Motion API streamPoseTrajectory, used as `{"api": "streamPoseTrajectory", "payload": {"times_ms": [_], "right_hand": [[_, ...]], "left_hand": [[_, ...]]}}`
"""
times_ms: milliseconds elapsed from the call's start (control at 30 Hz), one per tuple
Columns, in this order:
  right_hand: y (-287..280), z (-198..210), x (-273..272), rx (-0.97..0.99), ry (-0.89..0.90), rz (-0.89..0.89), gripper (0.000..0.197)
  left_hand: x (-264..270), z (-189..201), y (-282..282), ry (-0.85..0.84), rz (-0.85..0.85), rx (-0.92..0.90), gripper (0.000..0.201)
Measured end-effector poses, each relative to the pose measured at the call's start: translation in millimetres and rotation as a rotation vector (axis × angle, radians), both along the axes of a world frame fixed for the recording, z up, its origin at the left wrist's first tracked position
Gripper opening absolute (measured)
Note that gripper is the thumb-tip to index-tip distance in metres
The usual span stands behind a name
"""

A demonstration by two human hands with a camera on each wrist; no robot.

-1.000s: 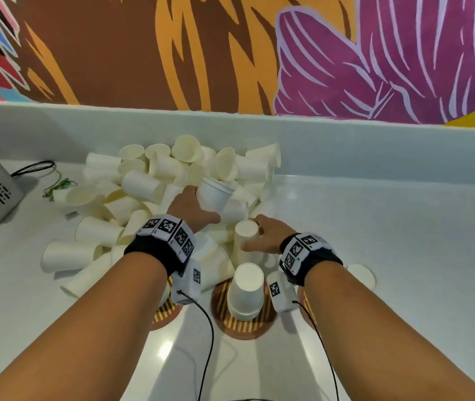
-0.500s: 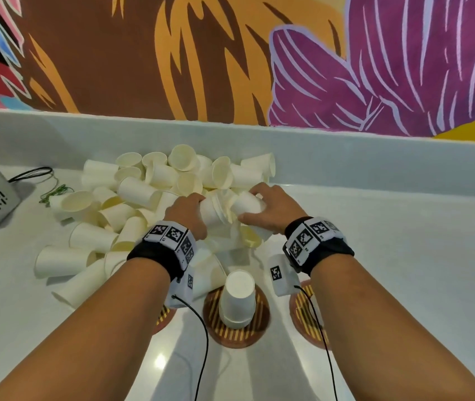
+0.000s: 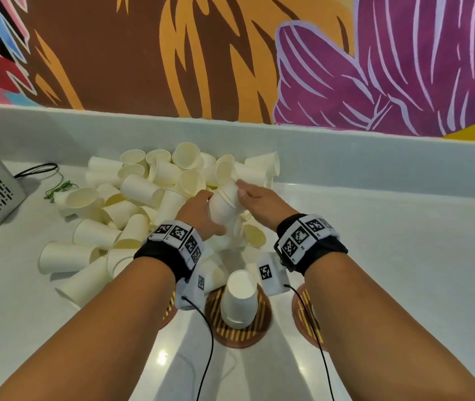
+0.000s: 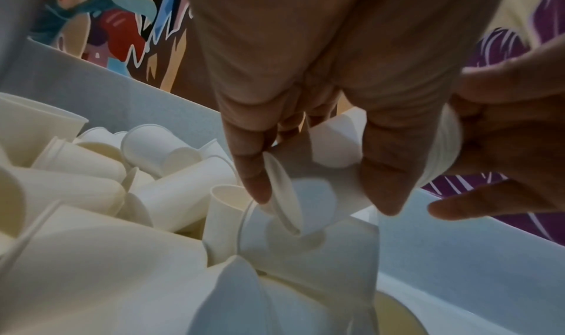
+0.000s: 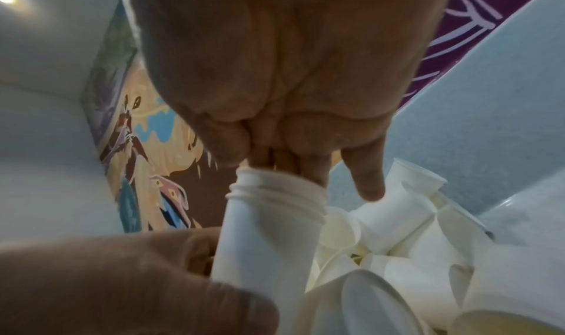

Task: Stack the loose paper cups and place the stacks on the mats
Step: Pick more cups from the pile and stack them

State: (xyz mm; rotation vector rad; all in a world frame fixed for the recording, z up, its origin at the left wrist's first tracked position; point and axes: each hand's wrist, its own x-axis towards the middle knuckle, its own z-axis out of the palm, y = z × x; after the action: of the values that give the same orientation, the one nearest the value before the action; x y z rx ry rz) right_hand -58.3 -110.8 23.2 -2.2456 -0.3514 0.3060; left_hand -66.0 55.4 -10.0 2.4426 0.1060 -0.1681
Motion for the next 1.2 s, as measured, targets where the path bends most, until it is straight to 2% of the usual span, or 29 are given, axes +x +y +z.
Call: {"api": "streamPoseTrajectory", "payload": {"times_ms": [67,167,233,333,400,500,633,700,767,833,900,1000,1100,1200], "right_hand": [[5,-2,-3,0.016,0.029,0.052,0.043],[1,-5,6,-0.076,-0.054,-0.130,0.042],[-2,-17,14,-0.321,0.013,-0.162,0.041],[0,-49,19,-0.668,0.181,-0.111,0.037],[1,-61,14,-0.735,0.182,-0.104,0.044],[0,-65,7,-0.686,0.198,-0.108,0.050],[-2,-49,16,-0.479,0.182,-0.311,0.059],[-2,-29,21,-0.431,0.063,-0.349,0.058],[-3,-6,25,-0.390,-0.144,-0.362,0.047],[1,16,24,-0.264,-0.305,-0.388,0.036],[8,31,20,-0.132,-0.379,-0.408,0.034],[21,41,13,-0.046,-0.359,-0.364,0.035],[31,33,9,0.005,-0.192,-0.233,0.031],[31,18,12,0.102,-0.148,-0.285,0.025]], "left_hand": [[1,1,1,0.008,0.012,0.004,0.081],[2,2,6,0.008,0.051,0.013,0.078],[2,2,10,0.011,0.066,0.028,0.077],[2,1,13,0.016,0.076,0.040,0.077],[2,1,15,0.017,0.078,0.038,0.077],[2,1,20,0.022,0.088,0.044,0.077],[5,3,26,0.028,0.103,0.064,0.076],[7,4,29,0.037,0.116,0.081,0.077],[7,6,30,0.052,0.119,0.108,0.078],[7,7,30,0.064,0.118,0.147,0.078],[7,8,30,0.062,0.110,0.164,0.077],[6,7,28,0.011,0.081,0.067,0.073],[3,9,30,-0.055,0.075,-0.026,0.070],[1,11,39,-0.063,0.112,-0.015,0.067]]}}
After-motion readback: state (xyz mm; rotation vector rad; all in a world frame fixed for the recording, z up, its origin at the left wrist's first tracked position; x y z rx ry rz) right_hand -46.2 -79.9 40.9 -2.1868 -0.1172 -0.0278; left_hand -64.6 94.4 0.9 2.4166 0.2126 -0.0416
